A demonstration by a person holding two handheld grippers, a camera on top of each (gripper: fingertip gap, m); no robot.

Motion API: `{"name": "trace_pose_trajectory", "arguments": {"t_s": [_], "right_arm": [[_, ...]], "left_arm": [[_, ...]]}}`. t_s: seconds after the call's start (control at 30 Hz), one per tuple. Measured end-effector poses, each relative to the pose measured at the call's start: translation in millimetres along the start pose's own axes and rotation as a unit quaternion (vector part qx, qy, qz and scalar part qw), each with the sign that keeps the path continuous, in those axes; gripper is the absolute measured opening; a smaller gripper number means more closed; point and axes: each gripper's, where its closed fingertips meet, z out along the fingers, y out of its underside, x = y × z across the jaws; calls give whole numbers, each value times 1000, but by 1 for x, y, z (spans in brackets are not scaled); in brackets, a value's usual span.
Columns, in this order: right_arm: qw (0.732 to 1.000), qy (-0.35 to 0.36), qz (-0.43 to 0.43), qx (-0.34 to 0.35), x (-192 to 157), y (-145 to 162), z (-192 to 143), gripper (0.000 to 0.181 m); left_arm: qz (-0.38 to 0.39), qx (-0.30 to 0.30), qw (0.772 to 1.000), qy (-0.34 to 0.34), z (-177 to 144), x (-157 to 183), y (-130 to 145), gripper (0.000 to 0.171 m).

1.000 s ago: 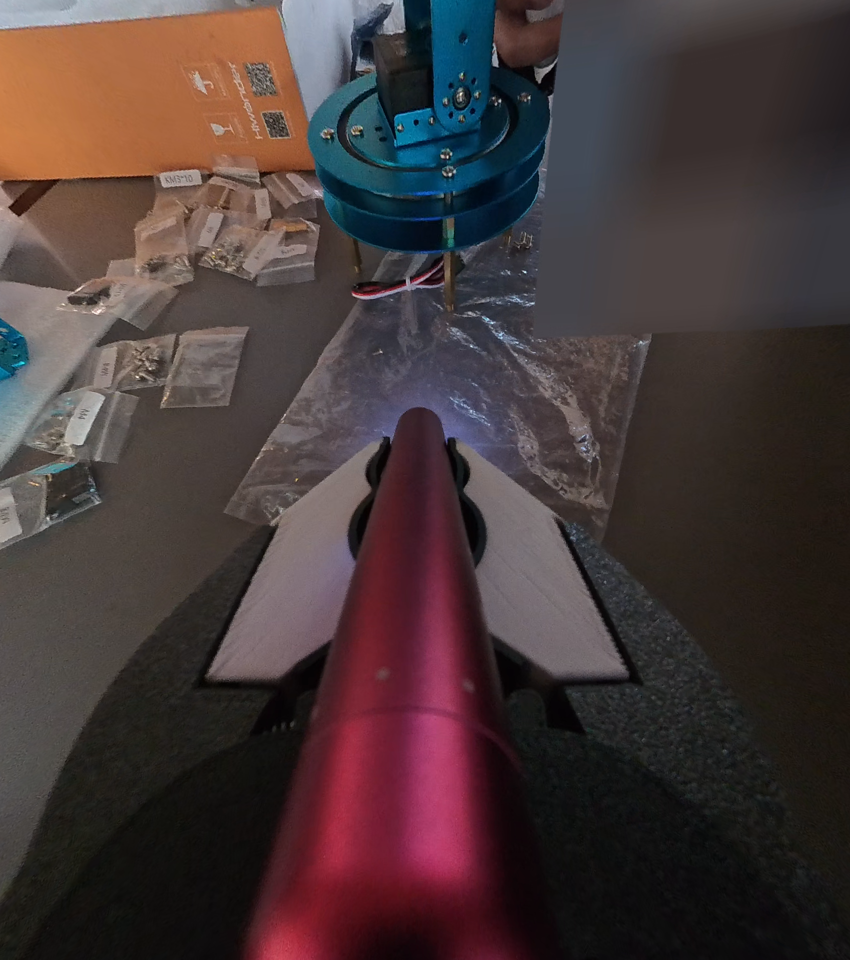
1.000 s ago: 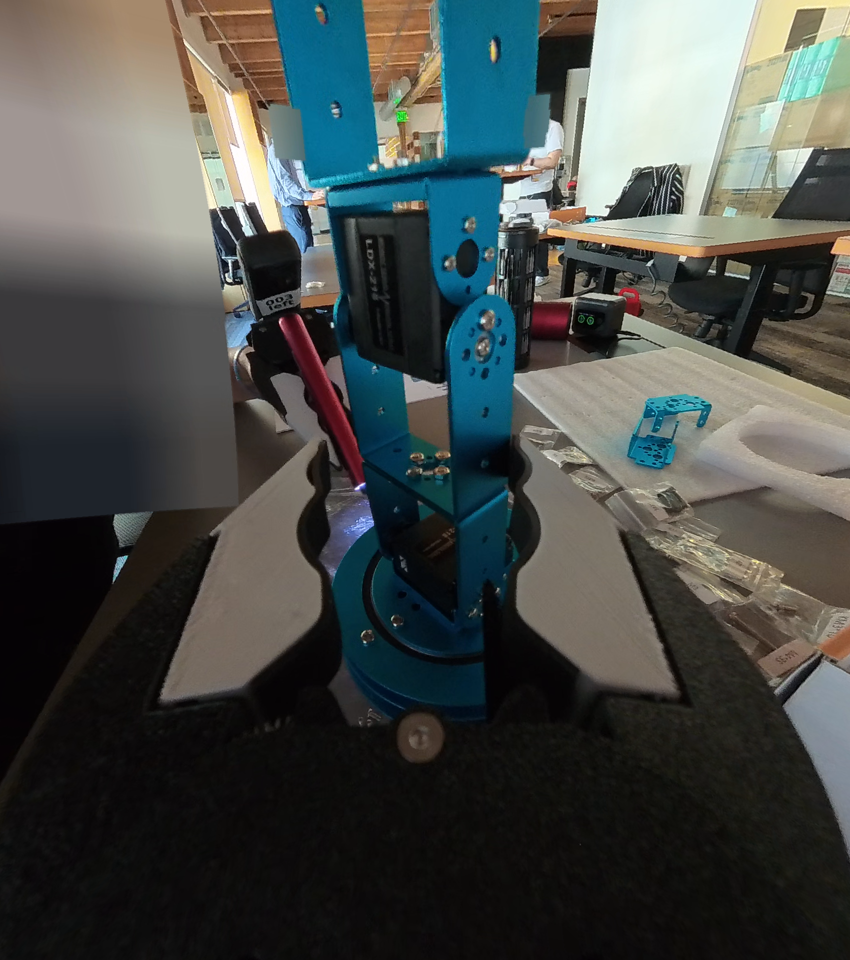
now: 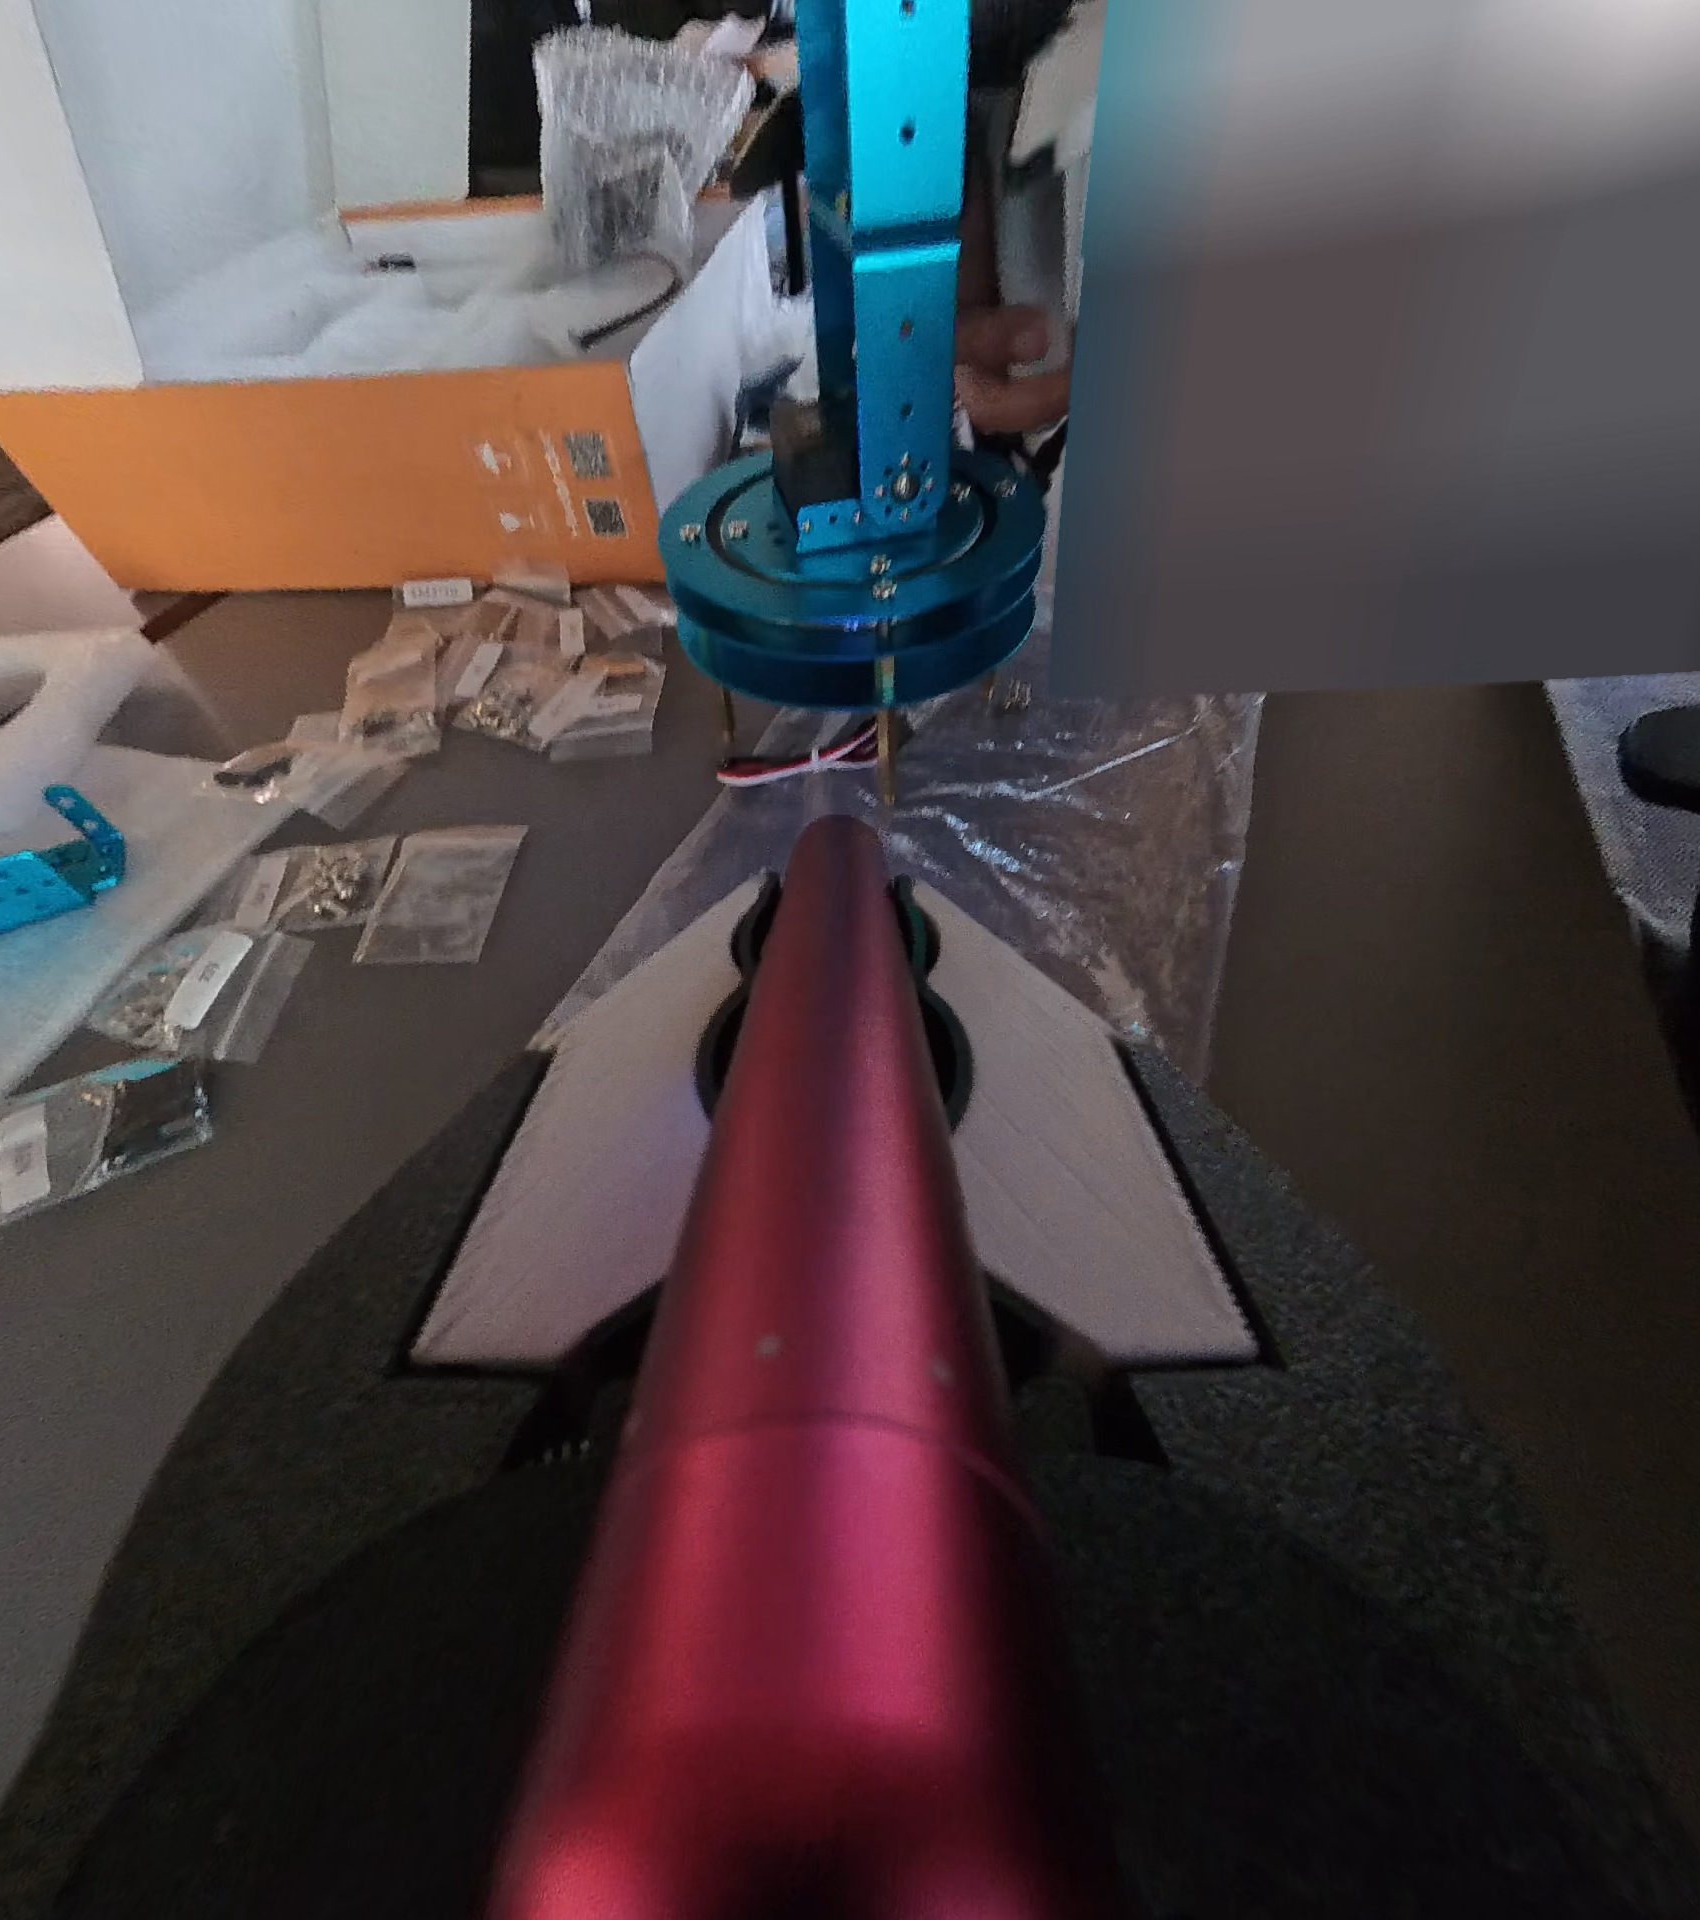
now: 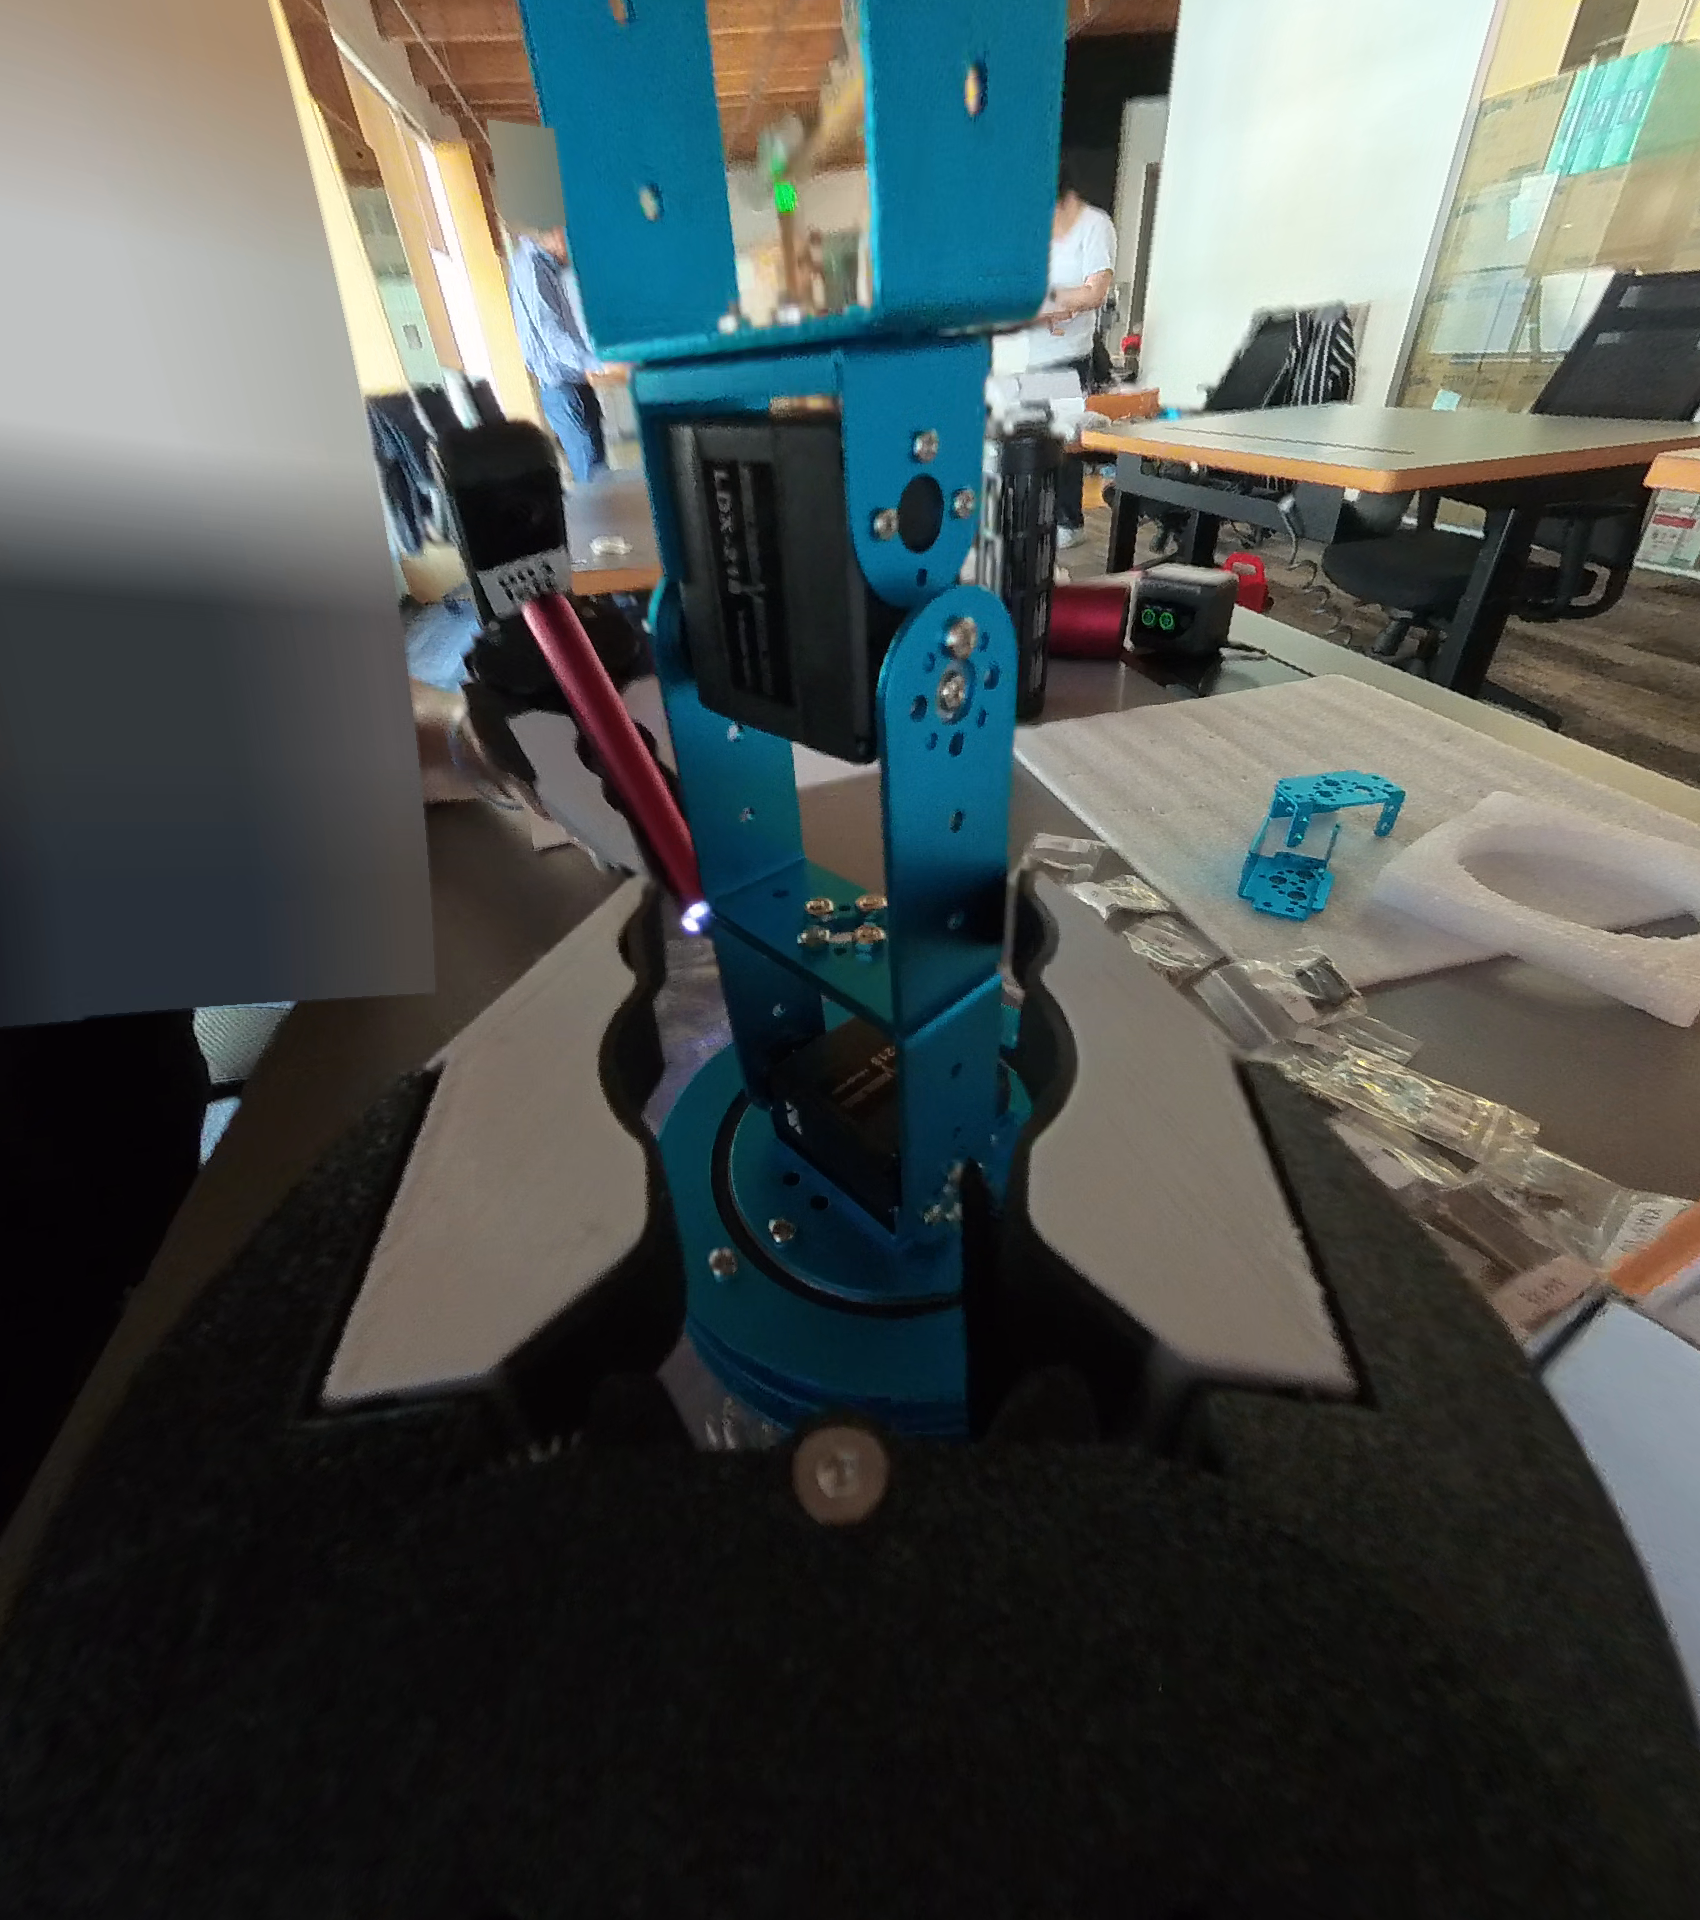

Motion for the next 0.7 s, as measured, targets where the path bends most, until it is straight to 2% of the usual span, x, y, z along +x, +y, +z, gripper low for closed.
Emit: {"name": "trace_pose_trajectory", "arguments": {"t_s": [0.1,0.17,0.23,0.27,0.33,0.4,0.47,0.57,0.63,0.7], "right_arm": [[998,8,-37,-48,-3,-6,-15,76],[990,60,-89,-95,0,-11,-36,75],[982,113,-119,-92,-10,-18,-56,58],[983,118,-109,-85,-25,-16,-59,54],[988,109,-67,-91,-59,3,-48,52],[989,112,-8,-101,-84,29,-20,50],[981,153,6,-117,-90,48,4,51],[979,189,11,-74,-91,48,19,35],[982,177,48,-45,-94,43,17,32],[984,153,91,19,-98,27,11,29]], "left_arm": [[-5,41,999,9,-3,6,-17,22],[-17,79,997,18,-7,10,-33,23],[-31,122,992,26,-12,16,-52,22],[-37,139,989,36,-14,21,-61,22],[-46,168,983,54,-15,31,-74,22],[-56,183,979,74,-12,40,-82,22],[-72,185,975,97,-6,50,-84,22],[-93,183,972,116,1,61,-83,22],[-98,183,971,121,3,66,-80,22],[-102,178,971,126,4,71,-78,22]]}}
